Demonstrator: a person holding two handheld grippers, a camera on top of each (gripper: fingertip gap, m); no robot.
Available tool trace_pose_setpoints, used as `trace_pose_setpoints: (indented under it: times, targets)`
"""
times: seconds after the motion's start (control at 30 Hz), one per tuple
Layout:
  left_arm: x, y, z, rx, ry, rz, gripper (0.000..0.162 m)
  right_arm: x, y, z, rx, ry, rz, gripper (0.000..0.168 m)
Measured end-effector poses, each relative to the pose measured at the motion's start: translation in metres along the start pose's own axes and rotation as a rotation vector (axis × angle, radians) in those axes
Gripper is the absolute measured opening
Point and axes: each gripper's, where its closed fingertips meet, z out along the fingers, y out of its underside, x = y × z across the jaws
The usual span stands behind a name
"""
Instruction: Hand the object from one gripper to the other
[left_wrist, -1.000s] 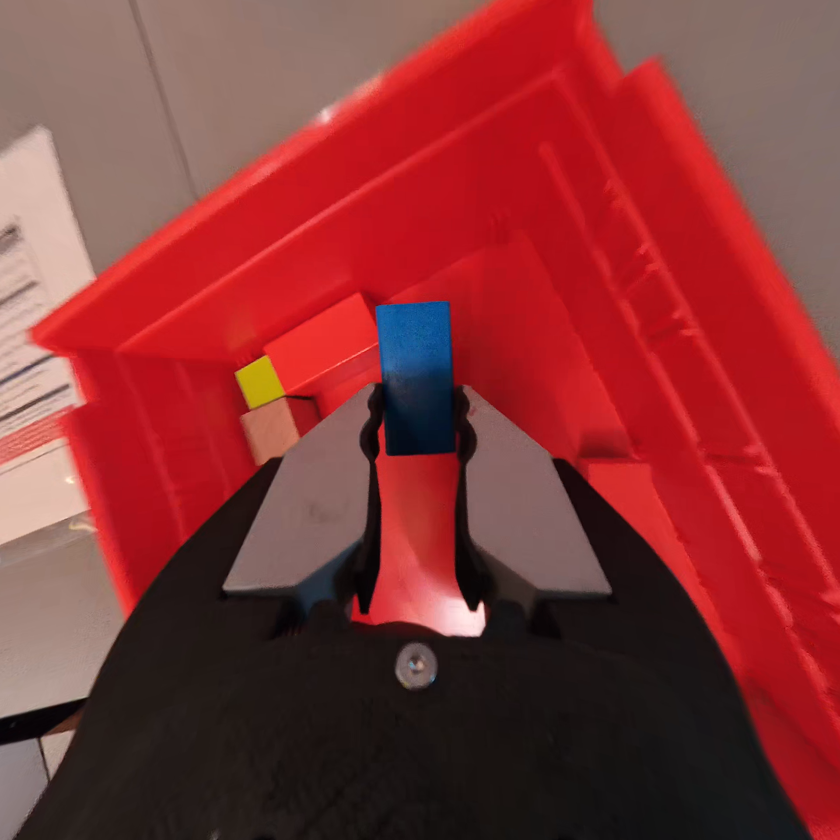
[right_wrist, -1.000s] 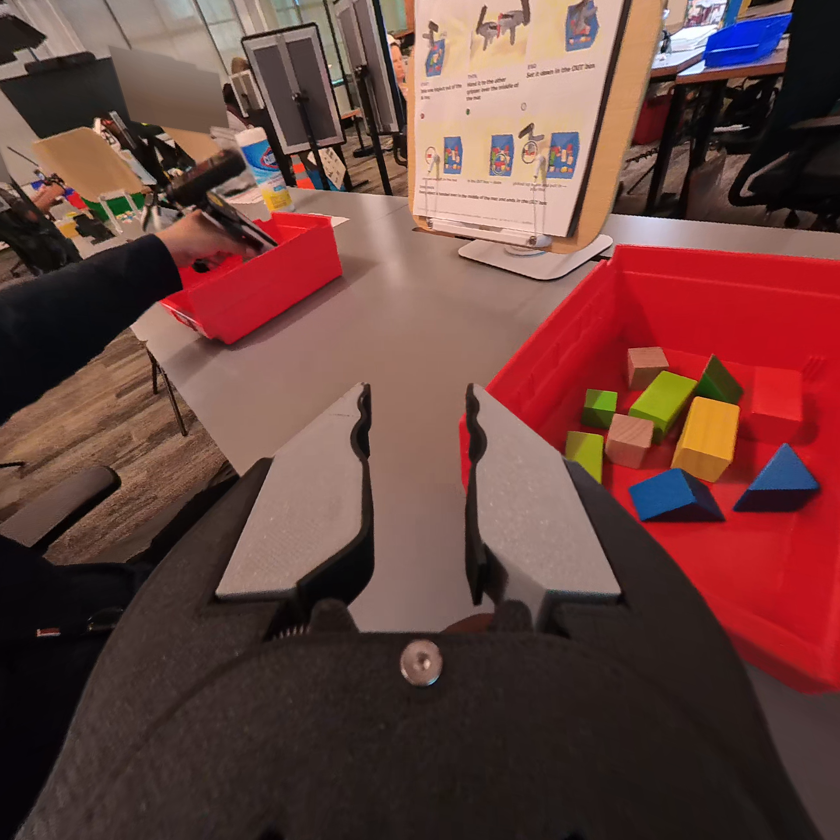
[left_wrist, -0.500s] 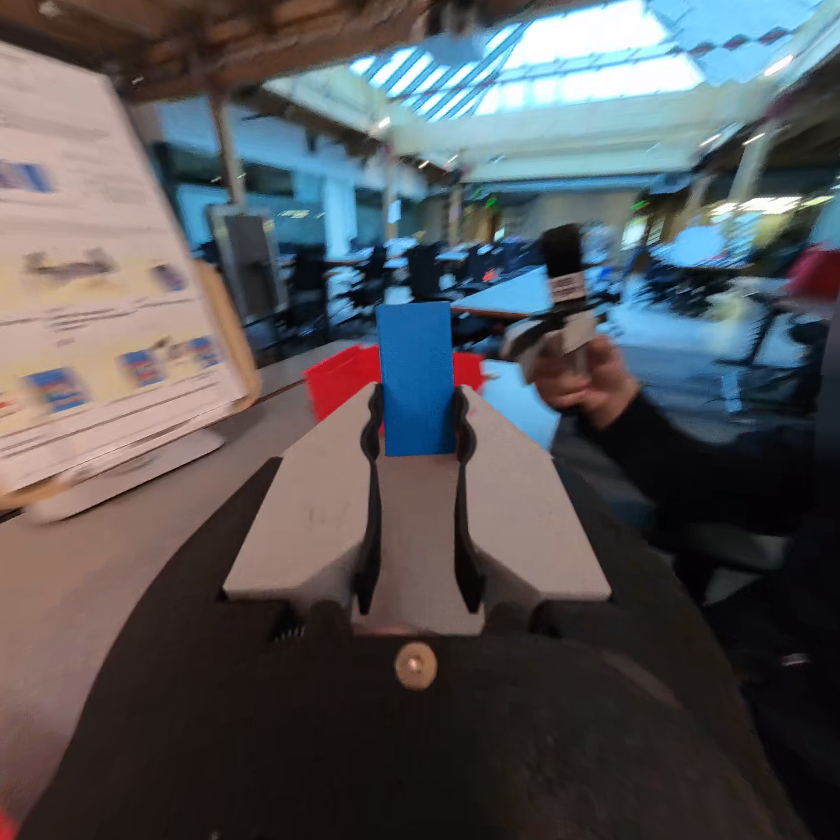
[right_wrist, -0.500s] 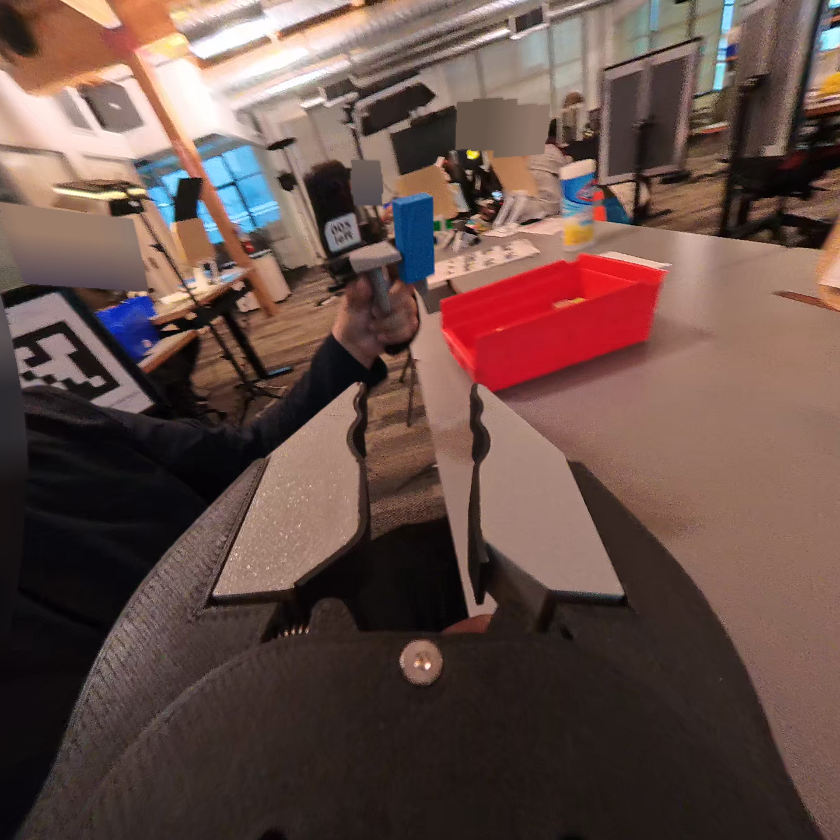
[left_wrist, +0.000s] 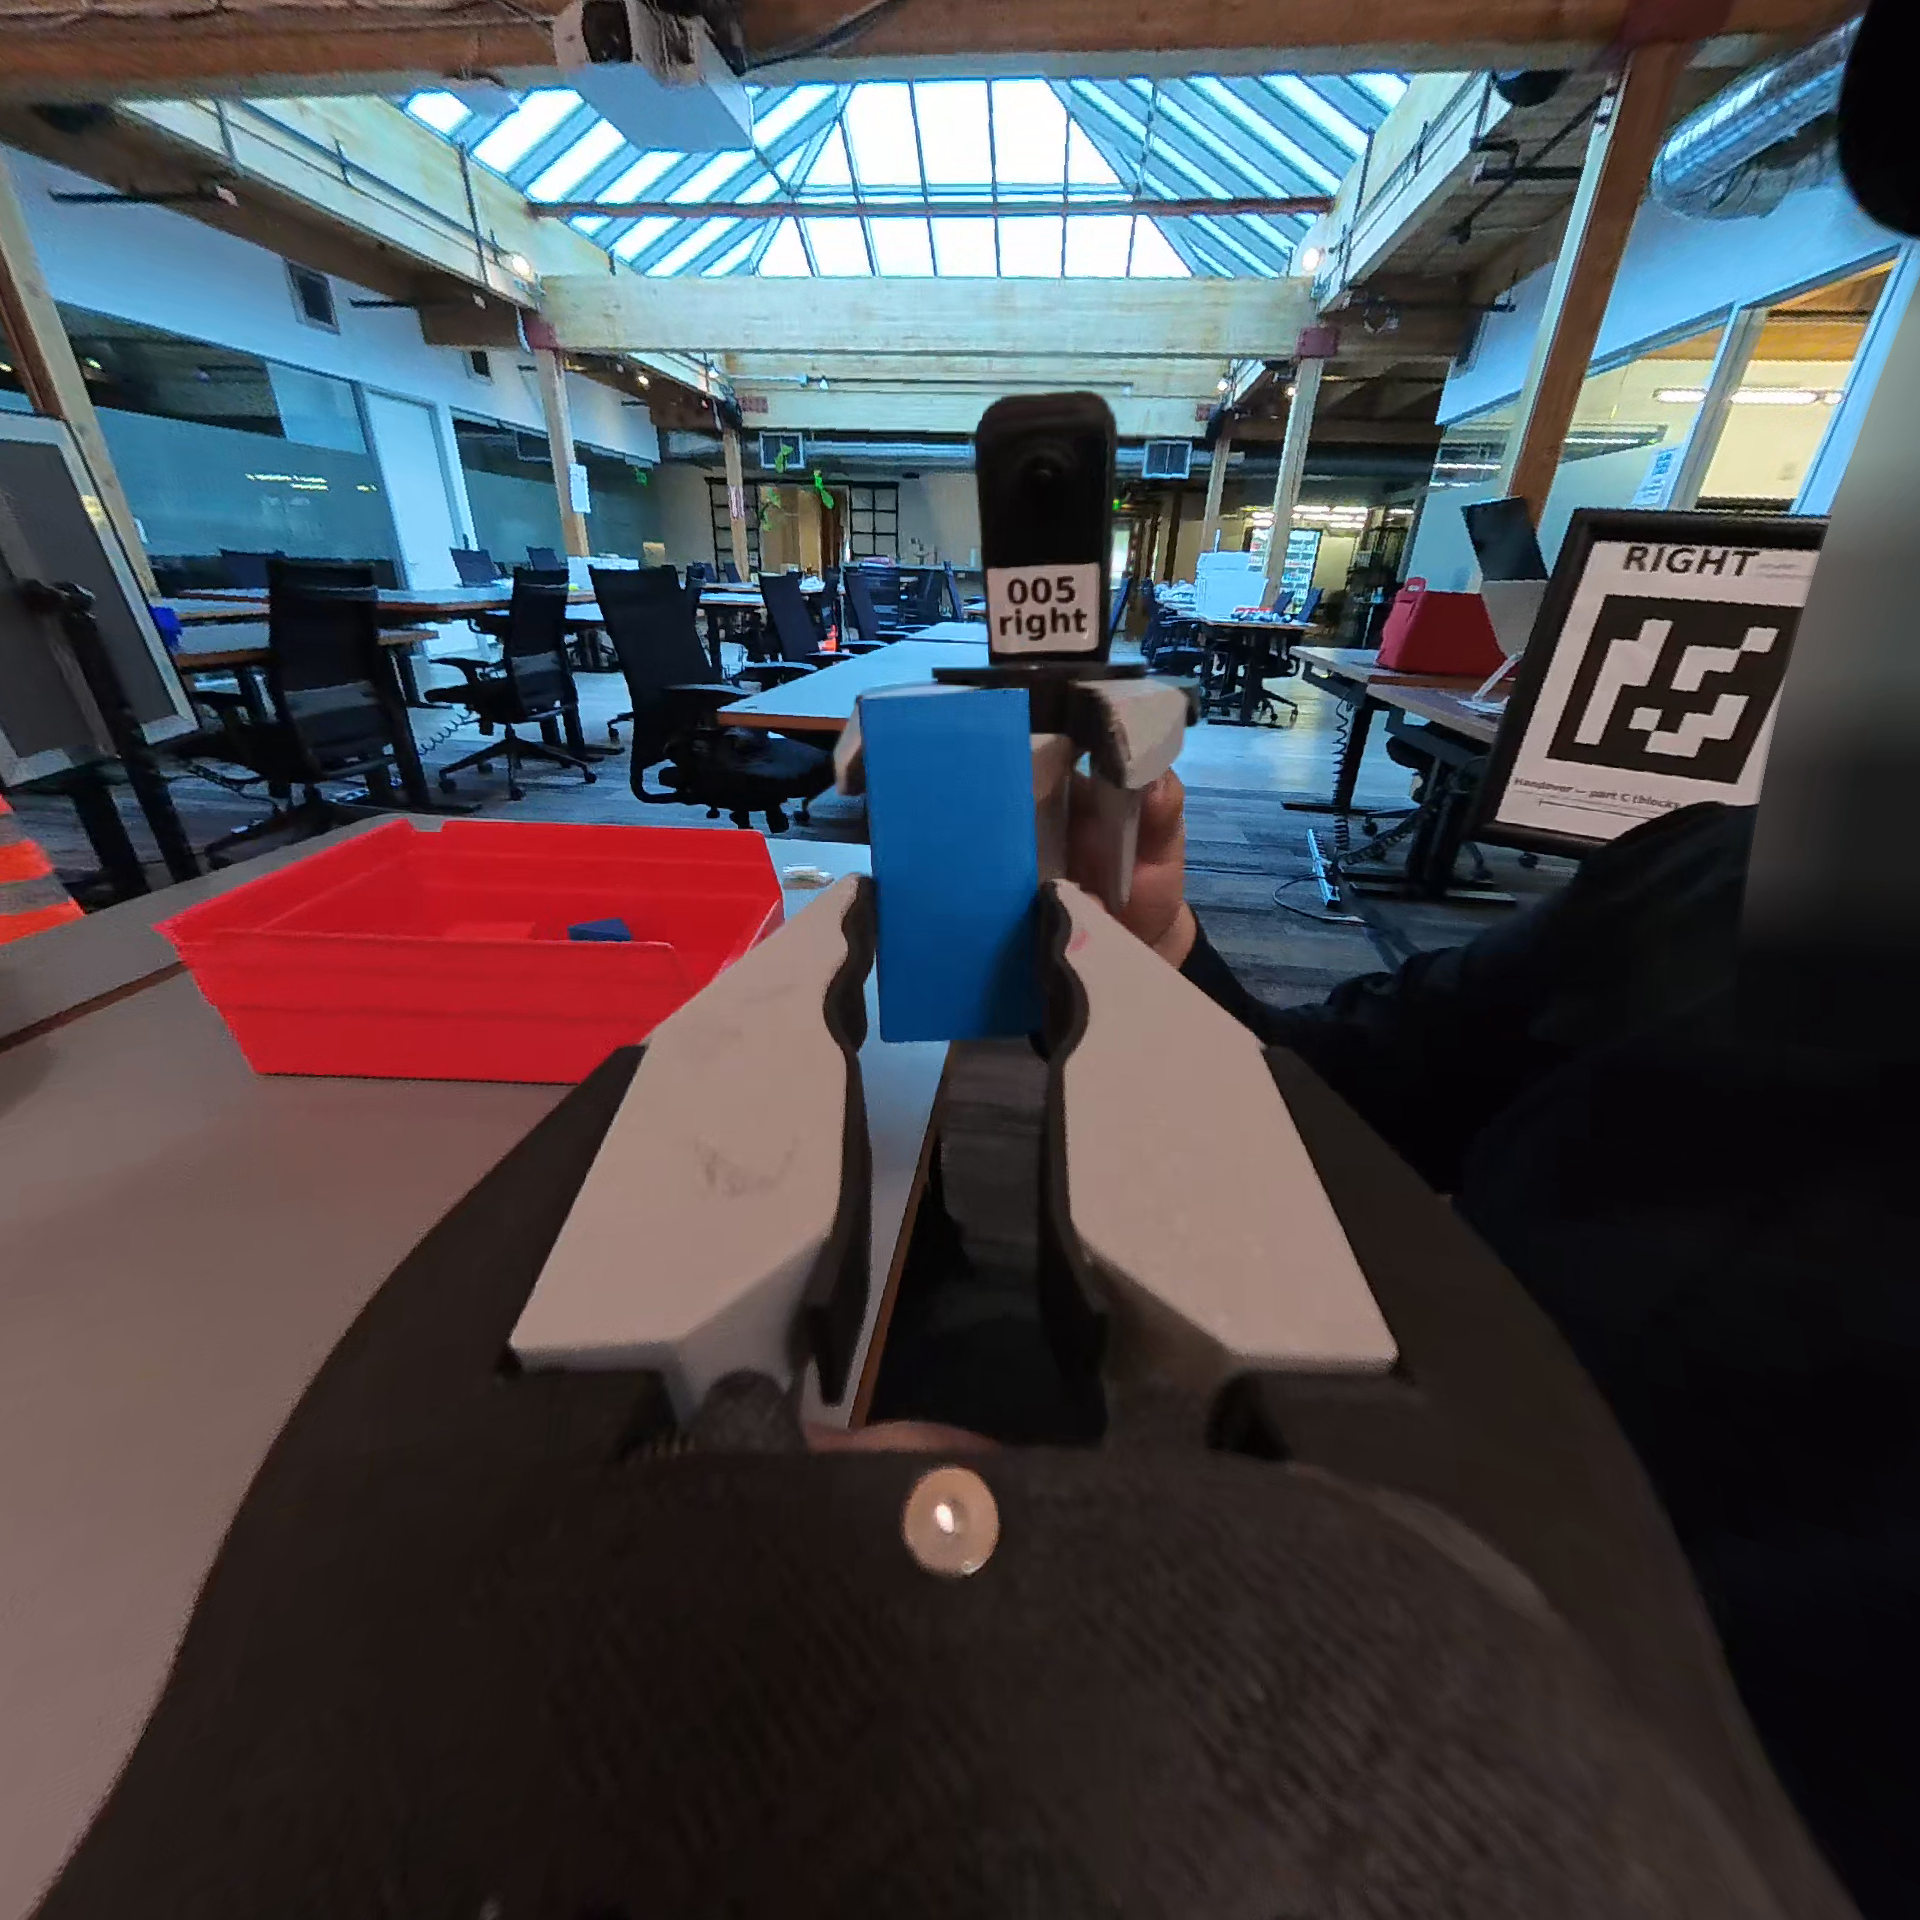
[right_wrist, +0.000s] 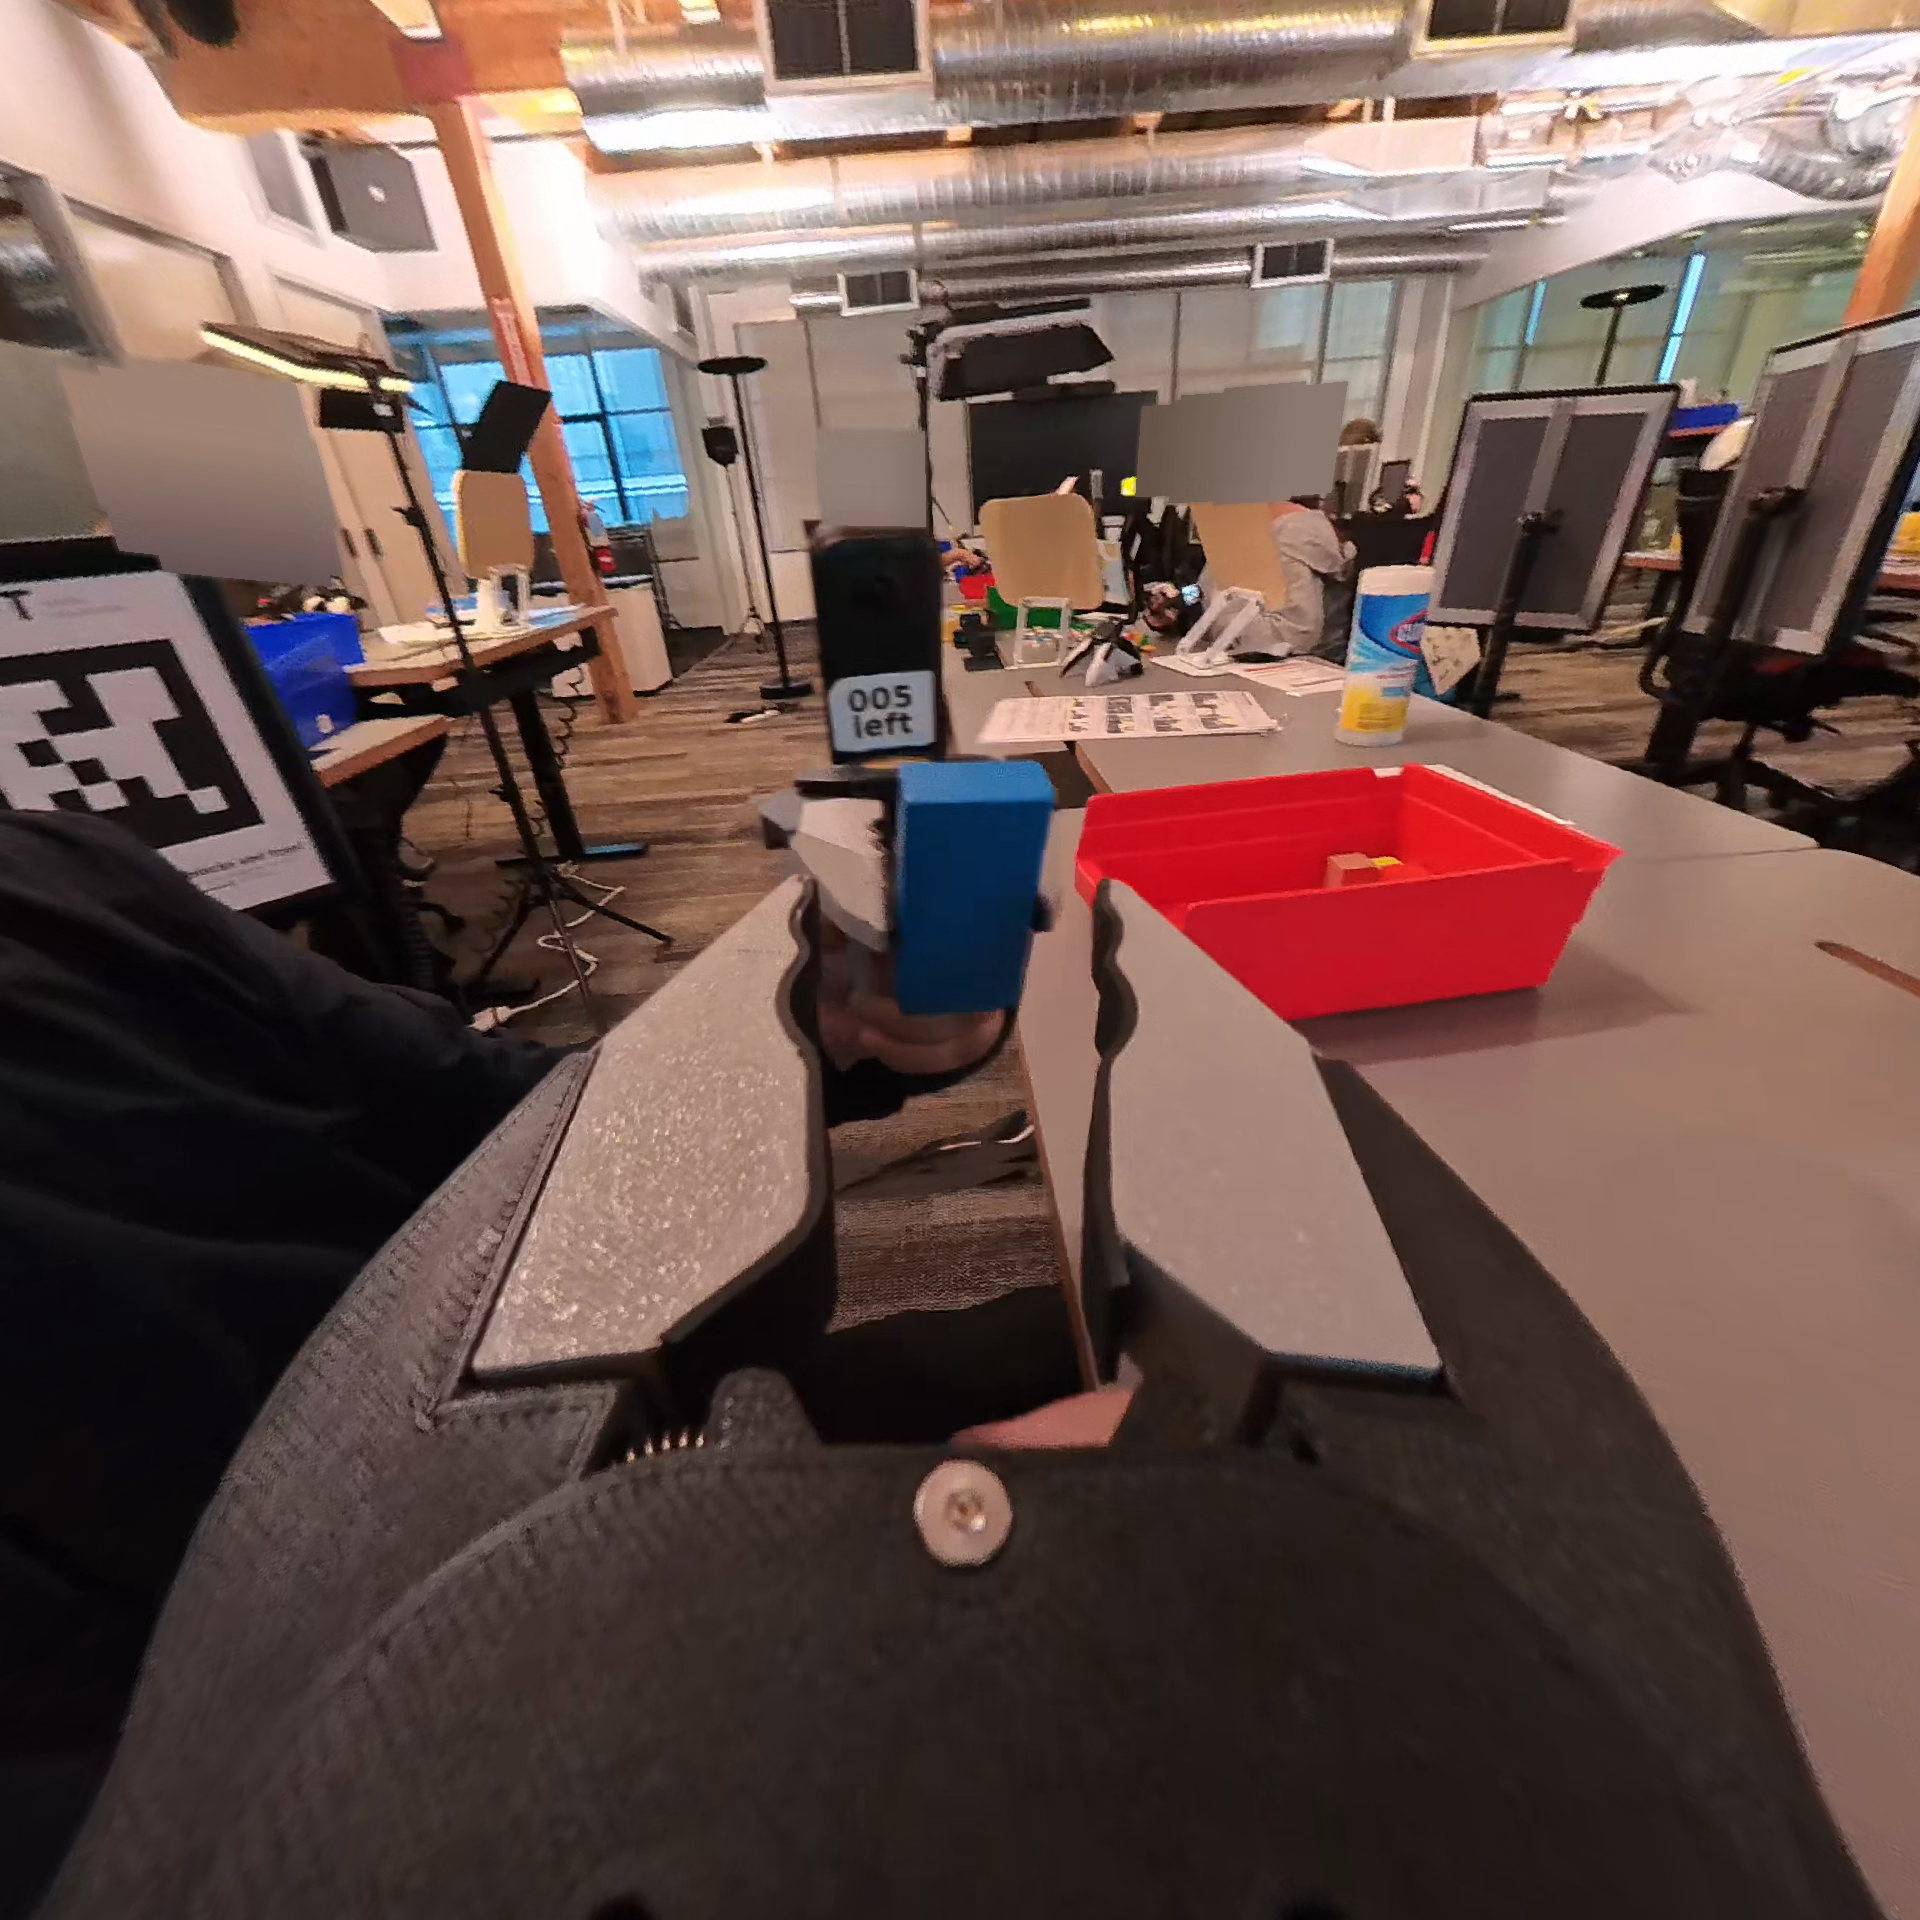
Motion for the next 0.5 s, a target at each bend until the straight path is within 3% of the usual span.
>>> trace_pose_setpoints:
  times: [0.2,0.3,0.5]
  targets:
    - [0.002,0.012,0.008,-0.040,0.009,0.000,0.029,-0.004,0.011,0.009,-0.027,-0.037,0.039,0.045]
    - [0.004,0.015,0.011,-0.045,0.020,-0.004,0.029,0.002,0.014,0.011,-0.036,-0.013,0.032,0.029]
    - [-0.005,0.023,0.012,-0.078,-0.003,-0.077,0.029,0.012,0.021,0.010,-0.060,0.015,0.039,0.029]
